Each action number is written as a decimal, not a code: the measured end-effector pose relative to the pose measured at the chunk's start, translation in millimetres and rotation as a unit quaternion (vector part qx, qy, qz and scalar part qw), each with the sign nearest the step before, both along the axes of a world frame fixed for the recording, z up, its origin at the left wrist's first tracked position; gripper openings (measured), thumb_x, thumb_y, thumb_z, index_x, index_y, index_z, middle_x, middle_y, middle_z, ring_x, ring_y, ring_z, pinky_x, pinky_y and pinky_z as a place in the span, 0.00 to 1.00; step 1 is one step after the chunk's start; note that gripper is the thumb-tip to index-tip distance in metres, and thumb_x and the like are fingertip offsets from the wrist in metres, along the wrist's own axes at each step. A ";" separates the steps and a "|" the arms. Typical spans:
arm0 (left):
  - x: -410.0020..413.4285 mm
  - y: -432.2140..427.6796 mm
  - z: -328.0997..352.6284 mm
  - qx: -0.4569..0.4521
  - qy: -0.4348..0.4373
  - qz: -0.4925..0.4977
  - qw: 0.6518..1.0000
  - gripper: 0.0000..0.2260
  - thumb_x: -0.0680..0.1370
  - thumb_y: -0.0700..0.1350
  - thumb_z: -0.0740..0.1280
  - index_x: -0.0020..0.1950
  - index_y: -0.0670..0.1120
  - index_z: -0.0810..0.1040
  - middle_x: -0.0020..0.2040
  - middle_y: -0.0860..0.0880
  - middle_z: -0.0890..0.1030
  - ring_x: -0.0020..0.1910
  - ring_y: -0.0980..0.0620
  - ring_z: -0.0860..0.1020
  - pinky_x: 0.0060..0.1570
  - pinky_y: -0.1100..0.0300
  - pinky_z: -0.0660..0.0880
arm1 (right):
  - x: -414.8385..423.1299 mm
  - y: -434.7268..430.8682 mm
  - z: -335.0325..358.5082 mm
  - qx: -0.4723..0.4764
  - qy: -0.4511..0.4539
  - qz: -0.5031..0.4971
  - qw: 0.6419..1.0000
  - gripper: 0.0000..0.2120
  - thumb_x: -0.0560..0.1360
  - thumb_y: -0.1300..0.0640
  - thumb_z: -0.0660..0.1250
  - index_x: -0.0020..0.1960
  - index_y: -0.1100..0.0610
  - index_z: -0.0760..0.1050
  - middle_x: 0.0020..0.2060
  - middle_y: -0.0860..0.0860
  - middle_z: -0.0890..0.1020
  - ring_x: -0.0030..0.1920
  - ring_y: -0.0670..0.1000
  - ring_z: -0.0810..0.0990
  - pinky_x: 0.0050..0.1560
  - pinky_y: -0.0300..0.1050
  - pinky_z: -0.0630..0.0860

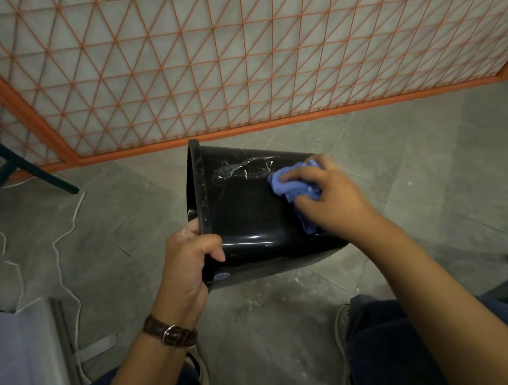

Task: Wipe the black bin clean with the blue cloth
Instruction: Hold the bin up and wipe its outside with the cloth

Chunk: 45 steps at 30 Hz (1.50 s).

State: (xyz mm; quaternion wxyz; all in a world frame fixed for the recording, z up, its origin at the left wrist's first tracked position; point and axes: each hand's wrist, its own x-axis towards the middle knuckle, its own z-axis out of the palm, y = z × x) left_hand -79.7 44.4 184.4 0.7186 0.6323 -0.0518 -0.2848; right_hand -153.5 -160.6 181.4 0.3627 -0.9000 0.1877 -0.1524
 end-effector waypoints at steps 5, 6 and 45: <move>-12.5 -2.0 11.4 0.023 -0.074 -0.063 0.995 0.10 0.52 0.33 0.60 0.26 0.45 0.75 0.25 0.51 0.73 0.28 0.55 0.72 0.29 0.65 0.70 | 1.0 -11.8 -3.0 0.004 0.041 -0.195 0.980 0.22 0.73 0.56 0.64 0.67 0.53 0.66 0.63 0.55 0.69 0.59 0.58 0.73 0.58 0.52 0.72; -15.2 -2.4 14.1 0.023 -0.087 -0.077 0.993 0.11 0.53 0.32 0.60 0.24 0.48 0.76 0.23 0.53 0.73 0.26 0.58 0.71 0.27 0.67 0.69 | 1.0 -13.8 -2.4 0.022 0.017 -0.224 0.974 0.21 0.73 0.56 0.64 0.65 0.55 0.66 0.63 0.56 0.70 0.58 0.58 0.73 0.57 0.50 0.71; -22.8 -2.8 5.9 0.039 -0.171 -0.083 0.981 0.09 0.55 0.31 0.59 0.25 0.44 0.75 0.22 0.52 0.70 0.24 0.56 0.67 0.23 0.66 0.65 | 12.3 5.6 0.0 0.037 -0.051 -0.011 0.998 0.26 0.66 0.52 0.64 0.64 0.54 0.75 0.61 0.52 0.68 0.60 0.47 0.70 0.64 0.38 0.65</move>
